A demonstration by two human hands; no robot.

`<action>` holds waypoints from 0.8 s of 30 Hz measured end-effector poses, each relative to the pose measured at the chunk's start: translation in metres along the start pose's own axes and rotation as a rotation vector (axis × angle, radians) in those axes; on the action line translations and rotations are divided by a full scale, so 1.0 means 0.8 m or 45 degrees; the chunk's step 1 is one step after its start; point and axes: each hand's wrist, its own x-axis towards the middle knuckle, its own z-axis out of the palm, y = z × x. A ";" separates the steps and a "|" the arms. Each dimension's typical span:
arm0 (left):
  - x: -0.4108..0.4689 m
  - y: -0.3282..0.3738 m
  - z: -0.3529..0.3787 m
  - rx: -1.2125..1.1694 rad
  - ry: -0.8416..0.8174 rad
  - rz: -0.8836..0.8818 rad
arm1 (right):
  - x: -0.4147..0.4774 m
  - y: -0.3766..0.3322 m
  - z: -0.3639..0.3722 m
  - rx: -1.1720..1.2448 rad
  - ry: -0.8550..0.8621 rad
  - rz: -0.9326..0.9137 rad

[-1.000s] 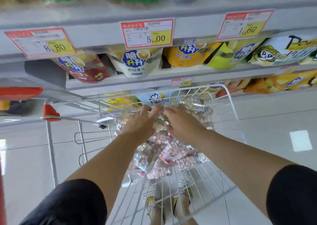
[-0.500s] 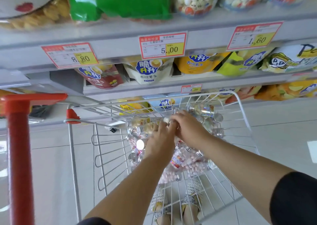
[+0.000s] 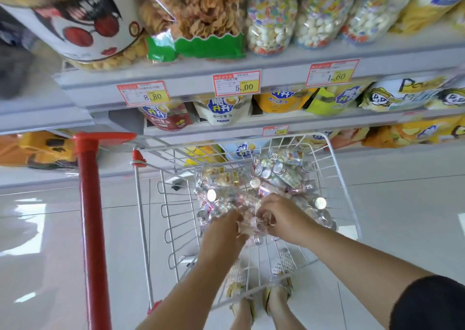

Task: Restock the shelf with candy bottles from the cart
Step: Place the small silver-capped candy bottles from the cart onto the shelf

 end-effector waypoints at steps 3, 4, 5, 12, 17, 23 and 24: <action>-0.017 0.004 -0.028 -0.006 -0.010 -0.062 | -0.041 -0.015 -0.019 0.348 0.073 0.103; -0.027 0.009 -0.040 -0.014 0.004 -0.071 | -0.058 -0.021 -0.029 0.456 0.082 0.137; -0.037 0.015 -0.053 -0.025 0.029 -0.075 | -0.077 -0.029 -0.042 0.560 0.084 0.165; -0.125 0.081 -0.178 -0.411 0.226 0.038 | -0.214 -0.125 -0.175 1.261 0.185 0.218; -0.192 0.144 -0.273 -0.831 0.259 0.137 | -0.305 -0.222 -0.265 1.673 0.350 -0.033; -0.260 0.228 -0.328 -1.753 -0.037 0.213 | -0.380 -0.279 -0.314 1.953 0.332 -0.234; -0.269 0.241 -0.331 -1.806 -0.105 0.212 | -0.388 -0.279 -0.320 1.970 0.288 -0.242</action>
